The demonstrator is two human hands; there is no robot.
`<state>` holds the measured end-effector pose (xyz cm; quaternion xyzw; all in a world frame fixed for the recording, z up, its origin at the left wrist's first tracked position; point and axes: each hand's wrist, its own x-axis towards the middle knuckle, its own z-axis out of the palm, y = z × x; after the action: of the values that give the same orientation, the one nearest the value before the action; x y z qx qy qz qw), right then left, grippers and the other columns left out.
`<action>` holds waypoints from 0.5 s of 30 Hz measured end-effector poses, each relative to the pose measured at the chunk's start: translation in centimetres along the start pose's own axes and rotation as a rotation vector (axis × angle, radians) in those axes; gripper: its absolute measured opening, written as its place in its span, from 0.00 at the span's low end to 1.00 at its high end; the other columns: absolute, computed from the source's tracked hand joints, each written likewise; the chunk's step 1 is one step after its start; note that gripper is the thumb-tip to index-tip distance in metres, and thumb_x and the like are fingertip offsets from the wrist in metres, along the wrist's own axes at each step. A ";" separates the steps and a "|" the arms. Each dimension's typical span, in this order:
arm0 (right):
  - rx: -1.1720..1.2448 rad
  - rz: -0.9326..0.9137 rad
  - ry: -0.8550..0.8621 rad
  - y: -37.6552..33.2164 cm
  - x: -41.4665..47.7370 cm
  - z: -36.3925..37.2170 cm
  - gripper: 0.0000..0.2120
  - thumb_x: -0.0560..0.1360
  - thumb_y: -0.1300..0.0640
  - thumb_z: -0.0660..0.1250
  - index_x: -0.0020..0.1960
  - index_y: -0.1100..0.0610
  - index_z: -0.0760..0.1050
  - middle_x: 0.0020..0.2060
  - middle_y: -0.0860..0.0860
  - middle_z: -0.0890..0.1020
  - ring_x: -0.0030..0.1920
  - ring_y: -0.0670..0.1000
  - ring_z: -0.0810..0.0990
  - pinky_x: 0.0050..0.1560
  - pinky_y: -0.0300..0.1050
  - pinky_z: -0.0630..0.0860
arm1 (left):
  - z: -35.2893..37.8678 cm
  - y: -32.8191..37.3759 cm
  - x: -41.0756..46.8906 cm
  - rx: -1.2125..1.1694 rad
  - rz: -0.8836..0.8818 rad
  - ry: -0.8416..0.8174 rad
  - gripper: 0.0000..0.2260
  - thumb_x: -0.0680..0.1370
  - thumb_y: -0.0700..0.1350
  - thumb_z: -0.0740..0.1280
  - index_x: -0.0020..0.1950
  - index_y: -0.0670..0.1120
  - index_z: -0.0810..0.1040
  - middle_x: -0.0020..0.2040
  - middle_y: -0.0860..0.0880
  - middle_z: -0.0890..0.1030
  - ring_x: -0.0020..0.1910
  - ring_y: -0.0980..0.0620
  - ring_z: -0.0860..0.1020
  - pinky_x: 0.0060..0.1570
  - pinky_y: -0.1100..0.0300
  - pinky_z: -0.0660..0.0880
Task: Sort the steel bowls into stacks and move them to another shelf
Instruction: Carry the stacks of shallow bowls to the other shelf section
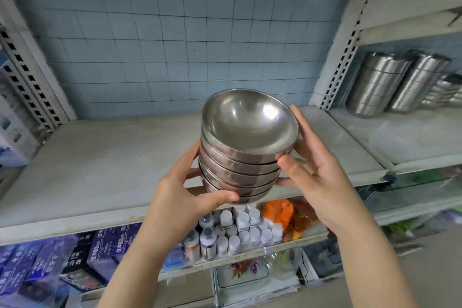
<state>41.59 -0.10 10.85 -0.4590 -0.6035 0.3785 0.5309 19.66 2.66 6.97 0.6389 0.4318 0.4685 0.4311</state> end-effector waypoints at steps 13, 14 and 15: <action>-0.062 0.023 0.179 -1.2 -7.5 -19.2 0.44 0.65 0.37 0.75 0.76 0.33 0.56 0.70 0.37 0.72 0.67 0.43 0.75 0.60 0.61 0.78 | 19.4 5.0 0.6 -0.034 0.073 -0.181 0.45 0.55 0.54 0.83 0.71 0.60 0.70 0.55 0.57 0.83 0.54 0.64 0.79 0.42 0.71 0.77; -0.059 0.030 0.195 -1.2 -8.3 -21.0 0.44 0.66 0.38 0.75 0.76 0.34 0.57 0.70 0.38 0.72 0.68 0.43 0.75 0.59 0.60 0.79 | 21.4 5.4 0.6 -0.045 0.071 -0.204 0.46 0.55 0.53 0.83 0.71 0.60 0.70 0.55 0.56 0.83 0.52 0.66 0.80 0.41 0.72 0.76; -0.061 0.039 0.215 -1.1 -9.1 -22.7 0.43 0.66 0.39 0.75 0.76 0.34 0.57 0.71 0.40 0.73 0.67 0.44 0.75 0.57 0.58 0.80 | 23.3 5.8 0.7 -0.049 0.068 -0.225 0.47 0.54 0.54 0.83 0.71 0.60 0.70 0.56 0.57 0.82 0.51 0.67 0.80 0.41 0.74 0.75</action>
<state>64.01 -9.82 12.62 -0.5244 -0.5452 0.3188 0.5710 43.29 -1.59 8.21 0.6910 0.3473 0.4184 0.4763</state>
